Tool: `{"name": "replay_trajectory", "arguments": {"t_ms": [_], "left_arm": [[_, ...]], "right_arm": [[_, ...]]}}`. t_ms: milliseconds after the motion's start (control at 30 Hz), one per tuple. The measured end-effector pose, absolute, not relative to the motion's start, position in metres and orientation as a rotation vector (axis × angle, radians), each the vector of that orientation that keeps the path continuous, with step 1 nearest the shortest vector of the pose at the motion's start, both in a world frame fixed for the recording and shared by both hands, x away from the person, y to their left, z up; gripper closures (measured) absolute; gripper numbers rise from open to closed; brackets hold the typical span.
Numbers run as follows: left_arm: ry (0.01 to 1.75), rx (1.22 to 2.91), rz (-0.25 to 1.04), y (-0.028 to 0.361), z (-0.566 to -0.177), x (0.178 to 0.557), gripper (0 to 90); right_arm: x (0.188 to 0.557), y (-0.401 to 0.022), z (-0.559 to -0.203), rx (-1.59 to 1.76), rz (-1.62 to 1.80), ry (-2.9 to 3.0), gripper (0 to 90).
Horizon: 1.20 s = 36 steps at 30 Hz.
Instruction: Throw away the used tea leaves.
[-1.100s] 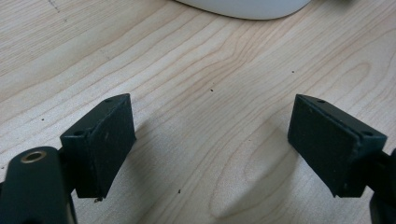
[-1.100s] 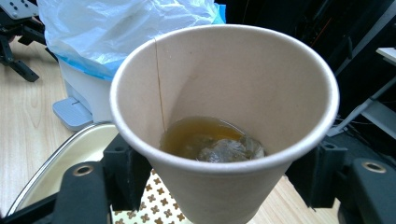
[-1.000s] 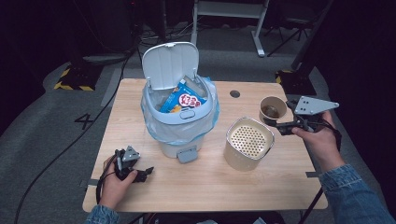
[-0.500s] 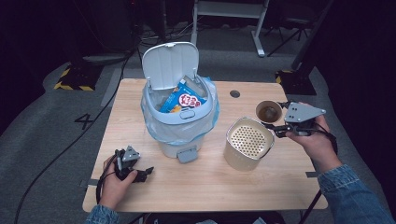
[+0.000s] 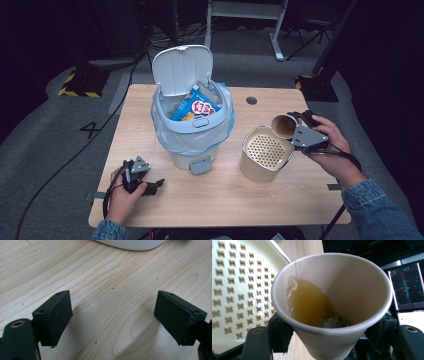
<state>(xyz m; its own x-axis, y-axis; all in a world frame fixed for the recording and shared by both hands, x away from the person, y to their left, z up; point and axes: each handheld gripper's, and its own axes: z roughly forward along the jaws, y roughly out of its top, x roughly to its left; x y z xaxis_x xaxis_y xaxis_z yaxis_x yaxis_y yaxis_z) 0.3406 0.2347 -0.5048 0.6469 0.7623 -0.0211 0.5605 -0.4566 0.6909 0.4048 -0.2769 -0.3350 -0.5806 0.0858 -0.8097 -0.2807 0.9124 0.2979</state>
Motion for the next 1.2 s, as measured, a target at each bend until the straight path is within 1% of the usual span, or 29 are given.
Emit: {"name": "replay_trajectory", "arguments": {"t_ms": [267,533,967,1200], "left_arm": [[1.023,2.186,0.383,0.235,-0.505,0.341,15.2],[1.023,2.186,0.384,0.235,-0.505,0.341,15.2],[1.024,2.185,0.384,0.235,-0.505,0.341,15.2],[1.024,2.185,0.384,0.235,-0.505,0.341,15.3]], "right_arm": [[0.401,-0.267,-0.345,-0.257,0.292,2.072,32.2],[0.395,-0.26,-0.351,-0.339,0.163,1.988,32.2],[0.384,-0.253,-0.359,-0.515,-0.131,1.746,32.2],[0.374,-0.243,-0.37,-0.664,-0.31,1.554,32.2]]}}
